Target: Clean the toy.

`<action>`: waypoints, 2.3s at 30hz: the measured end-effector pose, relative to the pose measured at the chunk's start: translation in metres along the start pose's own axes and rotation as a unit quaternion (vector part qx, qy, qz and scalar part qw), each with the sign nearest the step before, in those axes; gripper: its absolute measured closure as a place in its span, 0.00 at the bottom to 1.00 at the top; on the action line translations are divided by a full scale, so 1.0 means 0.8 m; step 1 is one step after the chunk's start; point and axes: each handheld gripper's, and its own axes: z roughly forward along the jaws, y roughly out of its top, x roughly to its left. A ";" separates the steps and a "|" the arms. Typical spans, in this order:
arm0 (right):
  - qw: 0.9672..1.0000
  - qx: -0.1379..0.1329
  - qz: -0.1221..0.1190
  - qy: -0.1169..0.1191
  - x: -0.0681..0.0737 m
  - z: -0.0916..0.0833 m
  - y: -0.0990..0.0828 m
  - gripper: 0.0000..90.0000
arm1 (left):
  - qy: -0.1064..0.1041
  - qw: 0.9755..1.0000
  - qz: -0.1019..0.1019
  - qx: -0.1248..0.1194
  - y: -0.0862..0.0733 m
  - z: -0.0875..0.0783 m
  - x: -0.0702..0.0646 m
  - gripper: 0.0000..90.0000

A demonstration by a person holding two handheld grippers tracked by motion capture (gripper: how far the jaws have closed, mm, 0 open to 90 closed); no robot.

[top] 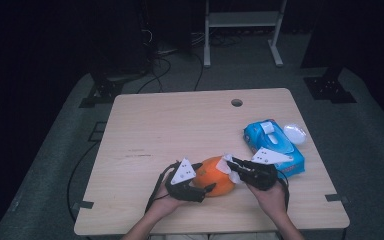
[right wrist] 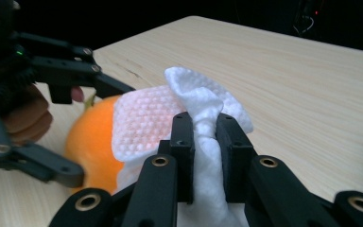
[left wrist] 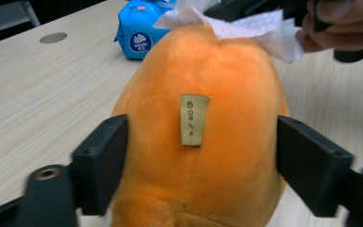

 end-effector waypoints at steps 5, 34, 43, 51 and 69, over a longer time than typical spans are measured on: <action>1.000 -0.013 -0.022 0.017 0.022 0.000 0.010 0.86 | 0.005 1.000 0.002 0.001 0.000 0.001 -0.004 0.34; 0.998 -0.008 -0.064 0.014 0.037 0.003 0.017 0.86 | 0.004 1.000 -0.003 -0.011 0.003 -0.002 -0.001 0.50; 1.000 0.010 -0.018 -0.002 0.002 0.004 0.000 0.86 | -0.009 1.000 -0.014 -0.020 0.004 -0.004 0.001 0.36; 1.000 0.011 0.010 -0.002 -0.010 0.004 -0.006 0.86 | -0.013 1.000 -0.023 -0.013 -0.001 0.004 0.006 0.28; 1.000 0.006 -0.012 0.005 0.000 0.001 -0.002 0.86 | -0.013 0.999 -0.024 -0.031 0.005 0.004 0.000 0.17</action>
